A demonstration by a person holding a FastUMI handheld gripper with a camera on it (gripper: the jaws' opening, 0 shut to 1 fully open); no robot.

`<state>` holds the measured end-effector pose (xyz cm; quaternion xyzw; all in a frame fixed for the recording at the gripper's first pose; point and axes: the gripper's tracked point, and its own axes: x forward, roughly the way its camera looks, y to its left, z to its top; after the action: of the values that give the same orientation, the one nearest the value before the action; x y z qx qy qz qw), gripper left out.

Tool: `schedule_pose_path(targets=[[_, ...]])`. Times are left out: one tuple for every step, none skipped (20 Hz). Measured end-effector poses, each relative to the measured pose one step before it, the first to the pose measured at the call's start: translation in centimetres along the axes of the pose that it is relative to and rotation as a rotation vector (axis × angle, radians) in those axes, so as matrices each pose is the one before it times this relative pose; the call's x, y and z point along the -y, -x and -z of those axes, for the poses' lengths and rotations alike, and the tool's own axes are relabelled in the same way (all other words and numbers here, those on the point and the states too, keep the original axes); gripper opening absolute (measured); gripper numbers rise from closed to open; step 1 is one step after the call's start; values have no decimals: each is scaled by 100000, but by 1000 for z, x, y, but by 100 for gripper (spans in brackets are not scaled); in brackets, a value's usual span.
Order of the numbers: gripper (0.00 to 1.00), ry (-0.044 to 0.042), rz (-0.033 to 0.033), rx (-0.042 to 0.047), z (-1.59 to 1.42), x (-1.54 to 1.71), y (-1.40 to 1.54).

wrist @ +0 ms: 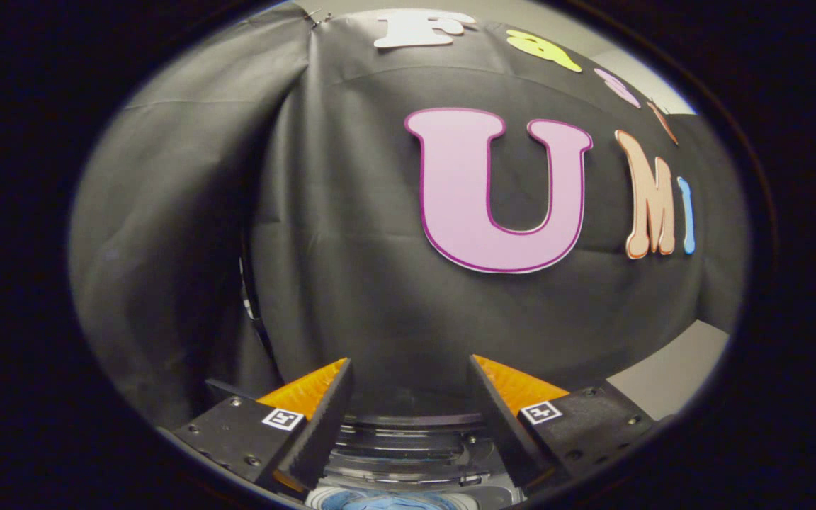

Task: Put the clothes into the washing machine and then close the washing machine lid.

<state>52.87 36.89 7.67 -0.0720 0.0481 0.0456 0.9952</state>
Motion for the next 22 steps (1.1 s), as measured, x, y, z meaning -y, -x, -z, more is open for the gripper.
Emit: schedule_pose_path(targets=[[96, 1485, -46, -592, 244, -19, -383], [96, 1183, -184, 9, 169, -167, -257], [96, 1462, 1061, -926, 715, 75, -622], [95, 877, -557, -3514, 1335, -438, -431], [94, -5427, -3791, -3270, 726, -625, -310], [93, -9214, 394, 5544, -1067, 278, -485], [92, 2198, -481, 5074, -671, 135, 144], [91, 3342, -221, 1697, 192, 119, 120], [92, -1716, 612, 3072, -122, -180, -2], [92, -596, 20, 787, -37, -248, -105], [92, 715, 49, -158, 210, 161, -64], [92, 382, 139, 511, -164, 182, 28], [93, -728, 38, -191, 203, -198, -107], [93, 347, -141, 338, -154, -15, -66], [93, -287, -15, -798, 205, 95, 5], [93, -210, 12, -99, -64, -114, 42], [94, 102, -208, -721, 174, 46, -27], [94, -50, -70, -340, -40, -35, 70], [94, 258, -17, -75, 57, -4, -37], [94, -52, 17, 346, -75, 27, 42], [94, 217, -392, -119, -13, -48, -25], [94, -297, -373, -134, -82, -14, 95]])
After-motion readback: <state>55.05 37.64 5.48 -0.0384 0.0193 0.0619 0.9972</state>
